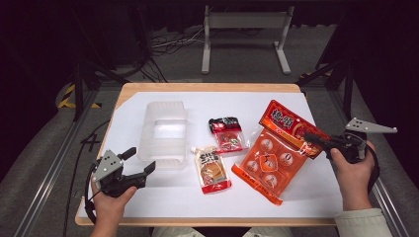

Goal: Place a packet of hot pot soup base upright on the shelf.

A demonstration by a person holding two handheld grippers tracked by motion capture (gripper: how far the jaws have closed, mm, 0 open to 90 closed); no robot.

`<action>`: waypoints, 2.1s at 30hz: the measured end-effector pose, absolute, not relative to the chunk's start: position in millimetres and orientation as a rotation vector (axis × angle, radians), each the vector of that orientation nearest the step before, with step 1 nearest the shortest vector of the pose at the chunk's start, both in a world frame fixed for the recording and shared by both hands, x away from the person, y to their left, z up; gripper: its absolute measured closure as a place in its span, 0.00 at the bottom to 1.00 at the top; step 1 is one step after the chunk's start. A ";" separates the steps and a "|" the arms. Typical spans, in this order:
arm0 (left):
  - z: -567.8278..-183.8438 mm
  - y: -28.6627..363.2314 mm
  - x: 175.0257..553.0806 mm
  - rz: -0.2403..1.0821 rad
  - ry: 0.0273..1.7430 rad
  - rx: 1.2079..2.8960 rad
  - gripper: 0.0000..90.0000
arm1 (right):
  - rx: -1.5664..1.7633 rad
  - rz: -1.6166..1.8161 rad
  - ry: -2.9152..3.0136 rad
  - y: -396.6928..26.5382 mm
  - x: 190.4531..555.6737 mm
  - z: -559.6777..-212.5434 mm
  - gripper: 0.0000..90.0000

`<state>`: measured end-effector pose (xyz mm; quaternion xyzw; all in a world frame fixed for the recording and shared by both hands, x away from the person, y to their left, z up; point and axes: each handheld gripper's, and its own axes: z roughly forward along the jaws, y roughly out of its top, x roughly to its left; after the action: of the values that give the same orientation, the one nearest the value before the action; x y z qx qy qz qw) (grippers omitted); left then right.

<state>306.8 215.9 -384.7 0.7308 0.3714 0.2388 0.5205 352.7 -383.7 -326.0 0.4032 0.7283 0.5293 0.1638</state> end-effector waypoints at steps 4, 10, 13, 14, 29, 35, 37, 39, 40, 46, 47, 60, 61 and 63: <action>-380.2 213.4 306.9 0.562 0.880 1.756 0.20 | 1.093 1.506 2.096 -376.4 345.7 -316.0 1.00; -371.0 201.9 306.5 0.551 0.849 1.791 0.15 | 0.975 1.524 2.136 -359.4 332.1 -294.6 1.00; -367.1 194.8 308.0 0.553 0.824 1.809 0.16 | 0.930 1.531 2.153 -352.0 328.4 -286.8 1.00; -367.1 194.8 308.0 0.553 0.824 1.809 0.17 | 0.930 1.531 2.153 -352.0 328.4 -286.8 1.00; -363.8 176.8 315.7 0.520 0.763 1.779 0.19 | 0.821 1.517 2.201 -334.2 328.5 -262.9 1.00; -359.7 169.3 313.8 0.489 0.727 1.787 0.25 | 0.812 1.525 2.202 -334.8 333.9 -257.4 1.00; -358.6 166.6 313.7 0.480 0.719 1.784 0.24 | 0.790 1.541 2.199 -333.6 333.3 -251.1 1.00; -358.2 163.7 315.0 0.454 0.714 1.781 0.25 | 0.784 1.545 2.196 -332.9 332.9 -248.5 1.00; -357.9 162.7 316.0 0.448 0.712 1.787 0.25 | 0.775 1.546 2.197 -332.3 332.7 -245.8 1.00; -359.9 151.5 322.4 0.359 0.672 1.783 0.22 | 0.725 1.554 2.201 -324.3 332.0 -232.2 1.00; -360.4 148.3 323.6 0.344 0.657 1.780 0.22 | 0.722 1.553 2.205 -322.8 332.1 -230.4 1.00; -362.2 120.2 339.4 0.249 0.581 1.803 0.13 | 0.615 1.579 2.231 -301.6 336.7 -213.8 1.00; -361.5 118.8 340.4 0.248 0.581 1.803 0.12 | 0.613 1.581 2.234 -300.6 336.7 -213.1 1.00; -360.3 116.2 343.1 0.248 0.586 1.795 0.09 | 0.597 1.590 2.236 -297.5 337.2 -211.7 1.00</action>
<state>343.1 116.2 -360.3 0.7679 0.2509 0.1062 0.5798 337.2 -297.5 -211.7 0.2097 0.7852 0.5584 0.1663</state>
